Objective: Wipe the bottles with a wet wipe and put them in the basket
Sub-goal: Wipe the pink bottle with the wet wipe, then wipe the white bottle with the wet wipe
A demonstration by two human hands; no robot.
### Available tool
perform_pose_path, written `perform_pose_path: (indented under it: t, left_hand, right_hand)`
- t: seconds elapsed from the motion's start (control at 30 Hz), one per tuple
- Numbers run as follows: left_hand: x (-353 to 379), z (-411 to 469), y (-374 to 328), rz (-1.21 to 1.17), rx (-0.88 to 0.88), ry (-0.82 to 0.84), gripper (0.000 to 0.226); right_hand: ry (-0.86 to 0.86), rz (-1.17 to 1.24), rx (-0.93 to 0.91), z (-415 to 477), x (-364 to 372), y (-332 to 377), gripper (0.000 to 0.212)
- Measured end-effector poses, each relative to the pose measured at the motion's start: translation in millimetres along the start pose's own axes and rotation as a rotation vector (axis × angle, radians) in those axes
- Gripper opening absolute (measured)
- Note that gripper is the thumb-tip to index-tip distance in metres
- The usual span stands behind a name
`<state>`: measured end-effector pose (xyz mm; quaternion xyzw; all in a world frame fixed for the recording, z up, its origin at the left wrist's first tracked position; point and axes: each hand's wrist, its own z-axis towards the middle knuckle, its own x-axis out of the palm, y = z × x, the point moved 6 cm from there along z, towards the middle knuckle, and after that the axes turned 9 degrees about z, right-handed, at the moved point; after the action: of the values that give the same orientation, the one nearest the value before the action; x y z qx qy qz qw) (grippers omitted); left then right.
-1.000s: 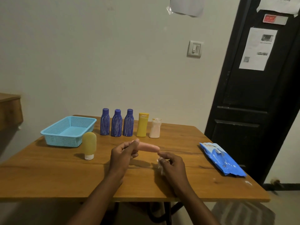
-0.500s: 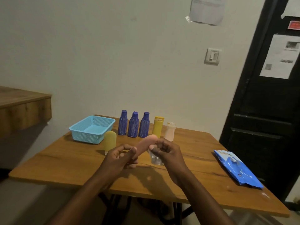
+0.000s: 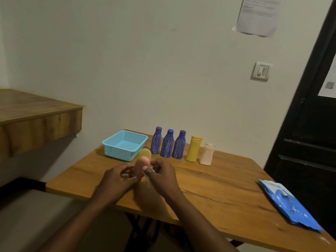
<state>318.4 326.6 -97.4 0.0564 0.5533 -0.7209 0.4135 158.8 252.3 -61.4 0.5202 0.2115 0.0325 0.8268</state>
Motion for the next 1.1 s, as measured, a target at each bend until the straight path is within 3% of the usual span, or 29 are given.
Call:
perform_pose_path:
  t: [0.47, 0.77, 0.93, 1.1]
  left_hand:
    - [0.7, 2.8, 10.2, 0.076, -0.066, -0.022, 0.038]
    - [-5.1, -1.7, 7.2, -0.012, -0.113, -0.076, 0.08]
    - [-21.9, -9.8, -32.4, -0.108, 0.115, -0.334, 0.059]
    - [-2.0, -0.9, -105.2, -0.125, 0.304, -0.303, 0.029]
  right_hand:
    - [0.02, -0.033, 0.006, 6.7, 20.8, -16.4, 0.024]
    - [-0.009, -0.023, -0.025, 0.2, 3.9, -15.5, 0.037]
    - [-0.082, 0.016, -0.046, -1.1, -28.7, -17.3, 0.033]
    - [-0.205, 0.08, -0.05, 3.6, -68.7, -30.1, 0.036]
